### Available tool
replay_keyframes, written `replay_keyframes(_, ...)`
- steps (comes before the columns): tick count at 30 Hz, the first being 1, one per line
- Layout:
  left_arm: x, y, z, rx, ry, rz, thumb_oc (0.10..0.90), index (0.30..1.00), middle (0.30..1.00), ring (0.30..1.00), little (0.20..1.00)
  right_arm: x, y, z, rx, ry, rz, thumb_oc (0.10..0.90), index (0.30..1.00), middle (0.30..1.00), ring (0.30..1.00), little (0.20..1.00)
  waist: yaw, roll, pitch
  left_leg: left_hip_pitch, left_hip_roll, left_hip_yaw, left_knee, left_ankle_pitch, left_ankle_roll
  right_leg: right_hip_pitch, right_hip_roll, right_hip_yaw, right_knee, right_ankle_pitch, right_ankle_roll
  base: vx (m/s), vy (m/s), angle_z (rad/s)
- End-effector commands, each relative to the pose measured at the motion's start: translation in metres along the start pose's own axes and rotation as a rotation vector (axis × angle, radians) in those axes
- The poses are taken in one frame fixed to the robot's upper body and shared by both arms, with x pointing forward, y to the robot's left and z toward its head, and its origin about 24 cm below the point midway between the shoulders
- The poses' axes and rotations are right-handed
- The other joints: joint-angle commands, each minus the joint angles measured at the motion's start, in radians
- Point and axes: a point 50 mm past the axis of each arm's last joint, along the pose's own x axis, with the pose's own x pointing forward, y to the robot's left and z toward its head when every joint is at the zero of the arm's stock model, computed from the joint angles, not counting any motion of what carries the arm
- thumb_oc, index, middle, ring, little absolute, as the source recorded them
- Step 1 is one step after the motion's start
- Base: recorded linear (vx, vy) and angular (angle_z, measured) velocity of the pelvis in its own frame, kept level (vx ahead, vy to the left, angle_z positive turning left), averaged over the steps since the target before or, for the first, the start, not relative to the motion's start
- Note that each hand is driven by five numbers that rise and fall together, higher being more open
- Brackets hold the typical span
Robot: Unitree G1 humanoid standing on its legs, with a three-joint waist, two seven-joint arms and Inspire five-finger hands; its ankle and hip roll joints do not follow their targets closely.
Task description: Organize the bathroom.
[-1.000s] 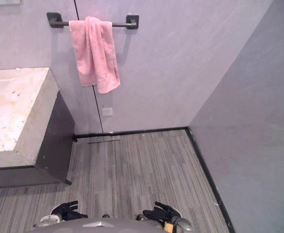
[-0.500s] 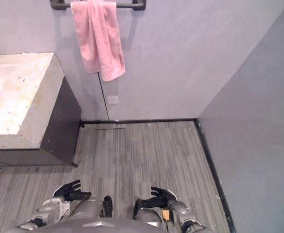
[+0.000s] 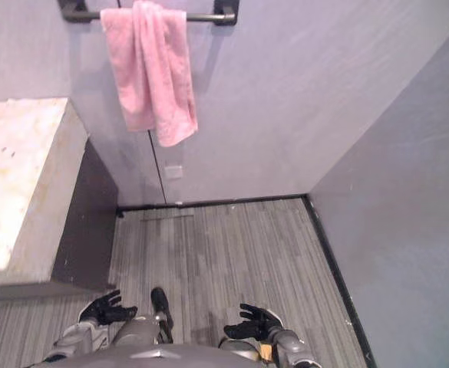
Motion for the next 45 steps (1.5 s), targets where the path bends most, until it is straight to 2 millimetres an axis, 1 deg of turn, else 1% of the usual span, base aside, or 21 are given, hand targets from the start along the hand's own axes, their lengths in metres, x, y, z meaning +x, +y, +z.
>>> replay_keyframes(1, -0.011, -0.002, -0.038, 0.066, 0.105, -0.038, 0.800, 0.900, 0.900, 0.900, 0.900, -0.001, -0.002, 0.009, -0.014, -0.072, -0.004, 0.800, 0.900, 0.900, 0.900, 0.900, 0.009, 0.066, -0.052, -0.101, 0.006, -0.132, -0.017, 0.055, -0.055, 0.003, 0.106, 0.029, 0.191, -0.086, 0.057, 0.30, 0.098, -0.35)
replay_keyframes(2, -0.011, 0.000, -0.037, 0.066, 0.105, -0.030, 0.800, 0.900, 0.900, 0.900, 0.900, 0.000, -0.004, 0.015, -0.014, -0.107, -0.025, 0.800, 0.900, 0.900, 0.900, 0.900, 0.015, 0.067, -0.066, -0.076, -0.002, -0.136, -0.031, 0.035, -0.037, -0.022, 0.071, 0.015, 0.262, -0.046, 0.090, 0.31, 0.105, -0.35)
replay_keyframes(4, -0.011, 0.002, -0.037, 0.066, 0.105, -0.022, 0.800, 0.900, 0.900, 0.900, 0.900, 0.000, -0.006, 0.019, -0.004, -0.132, -0.048, 0.800, 0.900, 0.900, 0.900, 0.900, 0.015, 0.070, -0.072, -0.064, -0.006, -0.141, -0.038, 0.021, -0.023, -0.044, 0.054, 0.019, 0.338, -0.026, 0.109, 0.22, 0.069, -0.18)
replay_keyframes(5, -0.011, 0.007, -0.034, 0.086, 0.098, -0.008, 0.800, 0.900, 0.900, 0.900, 0.900, -0.001, -0.011, 0.028, 0.021, -0.181, -0.102, 0.800, 0.900, 0.900, 0.900, 0.900, 0.006, 0.070, -0.075, -0.046, -0.015, -0.161, -0.047, -0.001, -0.007, -0.099, 0.044, 0.040, 0.447, 0.021, 0.136, 0.16, 0.037, -0.08)
replay_keyframes(7, -0.008, 0.011, -0.025, 0.101, 0.080, 0.015, 0.800, 0.900, 0.900, 0.900, 0.900, -0.002, -0.017, 0.047, 0.008, -0.268, -0.169, 0.800, 0.900, 0.900, 0.900, 0.900, 0.002, 0.073, -0.076, -0.021, -0.021, -0.189, -0.054, -0.019, 0.003, -0.171, 0.000, 0.023, 0.484, 0.059, 0.148, 0.17, -0.032, 0.14)
replay_keyframes(8, -0.006, 0.012, -0.019, 0.094, 0.060, 0.026, 0.800, 0.900, 0.900, 0.900, 0.900, -0.003, -0.018, 0.060, -0.008, -0.332, -0.195, 0.800, 0.900, 0.900, 0.900, 0.900, 0.001, 0.072, -0.071, -0.005, -0.025, -0.206, -0.057, -0.015, -0.004, -0.194, -0.035, -0.021, 0.411, 0.053, 0.137, 0.12, -0.103, 0.31)
replay_keyframes(12, -0.004, 0.011, -0.008, 0.093, 0.009, 0.061, 0.800, 0.900, 0.900, 0.900, 0.900, -0.007, -0.015, 0.085, 0.034, -0.461, -0.194, 0.800, 0.900, 0.900, 0.900, 0.900, -0.014, 0.068, -0.051, 0.048, -0.031, -0.245, -0.068, -0.018, -0.034, -0.232, -0.051, -0.102, 0.151, 0.050, 0.108, 0.08, -0.193, 0.10)
replay_keyframes(14, -0.004, 0.011, -0.007, 0.102, 0.000, 0.072, 0.800, 0.900, 0.900, 0.900, 0.900, -0.008, -0.016, 0.088, 0.030, -0.481, -0.186, 0.800, 0.900, 0.900, 0.900, 0.900, -0.023, 0.053, -0.050, 0.062, -0.046, -0.263, -0.068, -0.037, -0.034, -0.246, -0.050, -0.098, 0.062, 0.097, 0.113, 0.12, -0.185, 0.14)
replay_keyframes(15, -0.004, 0.012, -0.006, 0.108, -0.006, 0.087, 0.800, 0.900, 0.900, 0.900, 0.900, -0.009, -0.017, 0.088, 0.024, -0.490, -0.169, 0.800, 0.900, 0.900, 0.900, 0.900, -0.031, 0.037, -0.053, 0.077, -0.061, -0.280, -0.068, -0.060, -0.030, -0.269, -0.049, -0.086, 0.001, 0.149, 0.122, 0.20, -0.227, 0.30)
replay_keyframes(17, -0.005, 0.017, -0.008, 0.102, 0.002, 0.126, 0.800, 0.900, 0.900, 0.900, 0.900, -0.009, -0.016, 0.088, 0.012, -0.480, -0.156, 0.800, 0.900, 0.900, 0.900, 0.900, -0.038, 0.024, -0.055, 0.109, -0.068, -0.302, -0.068, -0.093, -0.024, -0.283, -0.045, -0.083, -0.032, 0.190, 0.128, 0.25, -0.228, 0.74)
replay_keyframes(22, -0.007, 0.029, -0.011, 0.068, 0.014, 0.245, 0.800, 0.900, 0.900, 0.900, 0.900, -0.007, -0.020, 0.082, 0.059, -0.439, -0.162, 0.800, 0.900, 0.900, 0.900, 0.900, -0.045, 0.012, -0.077, 0.139, -0.059, -0.322, -0.068, -0.114, -0.024, -0.259, -0.015, -0.059, -0.069, 0.190, 0.107, 0.19, -0.189, 0.29)
replay_keyframes(25, -0.008, 0.041, 0.000, -0.131, -0.046, 0.374, 0.800, 0.900, 0.900, 0.900, 0.900, -0.011, -0.021, 0.089, 0.108, -0.497, -0.198, 0.800, 0.900, 0.900, 0.900, 0.900, -0.045, 0.000, -0.090, 0.162, -0.038, -0.296, -0.048, -0.106, -0.041, -0.202, 0.004, -0.053, -0.084, 0.162, 0.088, 0.17, -0.133, 0.24)
replay_keyframes(28, -0.010, 0.046, 0.036, -0.316, -0.237, 0.440, 0.800, 0.900, 0.900, 0.900, 0.900, -0.030, -0.025, 0.123, 0.153, -0.678, -0.276, 0.800, 0.900, 0.900, 0.900, 0.900, -0.042, -0.028, -0.073, 0.056, -0.046, -0.309, 0.159, -0.108, -0.067, -0.171, 0.000, -0.036, -0.095, 0.154, 0.062, 0.08, -0.065, 0.14)
replay_keyframes(30, -0.015, 0.049, 0.058, -0.375, -0.357, 0.438, 0.800, 0.900, 0.900, 0.900, 0.900, -0.046, -0.026, 0.140, 0.139, -0.798, -0.303, 0.800, 0.900, 0.900, 0.900, 0.900, -0.039, -0.036, -0.063, 0.012, -0.057, -0.336, 0.212, -0.114, -0.063, -0.164, 0.001, -0.020, -0.095, 0.151, 0.056, 0.06, -0.001, 0.11)
replay_keyframes(32, -0.020, 0.047, 0.078, -0.402, -0.462, 0.408, 0.800, 0.900, 0.900, 0.900, 0.900, -0.058, -0.026, 0.152, 0.115, -0.895, -0.317, 0.800, 0.900, 0.900, 0.900, 0.900, -0.040, -0.032, -0.061, 0.020, -0.046, -0.340, 0.146, -0.117, -0.059, -0.161, 0.005, -0.011, -0.095, 0.148, 0.061, 0.08, 0.095, -0.05)
replay_keyframes(33, -0.028, 0.045, 0.097, -0.390, -0.549, 0.383, 0.800, 0.900, 0.900, 0.900, 0.900, -0.069, -0.028, 0.163, 0.110, -0.972, -0.334, 0.800, 0.900, 0.900, 0.900, 0.900, -0.047, -0.015, -0.063, 0.057, -0.007, -0.322, 0.044, -0.076, -0.065, -0.159, 0.014, -0.008, -0.099, 0.144, 0.065, 0.09, 0.109, -0.15)
replay_keyframes(35, -0.037, 0.043, 0.120, -0.382, -0.661, 0.323, 0.800, 0.900, 0.900, 0.900, 0.900, -0.083, -0.031, 0.173, 0.107, -1.068, -0.356, 0.800, 0.900, 0.900, 0.900, 0.900, -0.058, -0.005, -0.059, 0.069, 0.027, -0.296, 0.001, -0.049, -0.072, -0.155, 0.011, -0.011, -0.092, 0.135, 0.069, 0.08, 0.125, -0.14)
replay_keyframes(36, -0.039, 0.042, 0.124, -0.381, -0.681, 0.312, 0.800, 0.900, 0.900, 0.900, 0.900, -0.087, -0.031, 0.174, 0.100, -1.089, -0.364, 0.800, 0.900, 0.900, 0.900, 0.900, -0.061, -0.006, -0.060, 0.075, 0.029, -0.292, 0.002, -0.054, -0.070, -0.158, 0.008, -0.012, -0.091, 0.134, 0.070, 0.07, 0.195, -0.09)
replay_keyframes(37, -0.058, 0.038, 0.159, -0.308, -0.840, 0.265, 0.800, 0.900, 0.900, 0.900, 0.900, -0.104, -0.036, 0.187, 0.071, -1.197, -0.400, 0.800, 0.900, 0.900, 0.900, 0.900, -0.077, 0.006, -0.069, 0.123, 0.032, -0.280, -0.048, -0.058, -0.070, -0.171, -0.002, -0.026, -0.088, 0.137, 0.078, 0.04, 0.147, -0.17)
replay_keyframes(42, -0.099, 0.014, 0.222, -0.203, -1.106, 0.082, 0.800, 0.900, 0.900, 0.900, 0.900, -0.134, -0.034, 0.215, 0.028, -1.393, -0.399, 0.800, 0.900, 0.900, 0.900, 0.900, -0.083, 0.013, -0.101, 0.141, 0.036, -0.249, -0.068, -0.071, -0.080, -0.164, -0.022, -0.072, -0.099, 0.144, 0.095, 0.08, 0.056, -0.02)
replay_keyframes(45, -0.112, 0.000, 0.240, -0.175, -1.180, 0.018, 0.800, 0.900, 0.900, 0.900, 0.900, -0.145, -0.027, 0.231, -0.005, -1.460, -0.339, 0.800, 0.900, 0.900, 0.900, 0.900, -0.081, 0.015, -0.111, 0.142, 0.038, -0.246, -0.068, -0.073, -0.079, -0.163, -0.025, -0.076, -0.099, 0.144, 0.098, 0.07, 0.013, 0.00)
